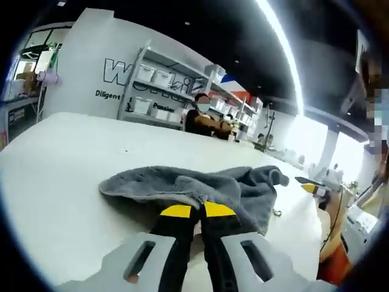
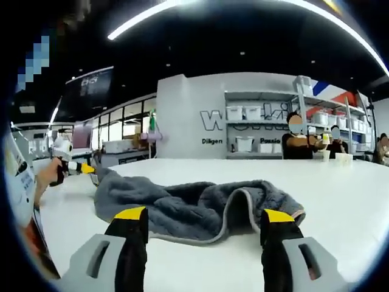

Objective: Fold the towel on the table until its edges align and the towel forms a compact rectangular stack.

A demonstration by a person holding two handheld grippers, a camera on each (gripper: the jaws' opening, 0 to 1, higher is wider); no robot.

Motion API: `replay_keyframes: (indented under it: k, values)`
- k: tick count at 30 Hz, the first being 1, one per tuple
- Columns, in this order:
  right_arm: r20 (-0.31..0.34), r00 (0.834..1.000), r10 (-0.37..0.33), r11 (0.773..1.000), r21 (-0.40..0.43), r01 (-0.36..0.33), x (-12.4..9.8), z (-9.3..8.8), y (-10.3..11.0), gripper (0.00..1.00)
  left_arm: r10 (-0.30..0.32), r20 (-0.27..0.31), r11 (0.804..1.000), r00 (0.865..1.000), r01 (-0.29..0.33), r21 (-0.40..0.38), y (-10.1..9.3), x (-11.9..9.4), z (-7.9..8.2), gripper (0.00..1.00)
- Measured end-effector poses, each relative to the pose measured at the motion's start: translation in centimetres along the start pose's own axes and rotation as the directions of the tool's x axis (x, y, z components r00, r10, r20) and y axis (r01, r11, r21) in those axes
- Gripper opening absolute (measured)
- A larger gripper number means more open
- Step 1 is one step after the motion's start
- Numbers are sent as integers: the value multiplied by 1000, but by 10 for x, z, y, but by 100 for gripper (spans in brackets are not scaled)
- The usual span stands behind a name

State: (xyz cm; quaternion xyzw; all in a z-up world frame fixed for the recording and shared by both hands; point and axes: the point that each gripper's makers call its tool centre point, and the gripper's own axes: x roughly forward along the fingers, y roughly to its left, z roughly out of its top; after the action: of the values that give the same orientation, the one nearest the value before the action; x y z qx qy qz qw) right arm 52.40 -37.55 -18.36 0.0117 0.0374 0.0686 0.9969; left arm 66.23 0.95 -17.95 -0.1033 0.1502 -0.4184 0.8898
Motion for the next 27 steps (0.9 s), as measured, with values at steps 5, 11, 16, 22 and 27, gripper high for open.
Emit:
replay_keyframes:
  k: [5,11,16,22,27]
  values:
    - [11,1000,0,1000,2,0,-3,3,-1,75,15,9,1000,1000,-15,20,1,-11,15,3]
    - [17,1000,-9,1000,2,9,-6,5,-3,75,41,-11,998,999,-41,44,6,-30,24,3]
    - [10,1000,-10,1000,-1,10,-8,5,-4,76,109,-117,991,987,-99,87,28,-52,14,3]
    - [7,1000,-8,1000,0,8,-6,5,-2,78,217,-232,974,948,-195,112,64,-80,-13,3]
    - [-3,1000,-27,1000,13,27,-5,3,-6,88,289,-309,957,906,-264,123,84,-97,-40,3]
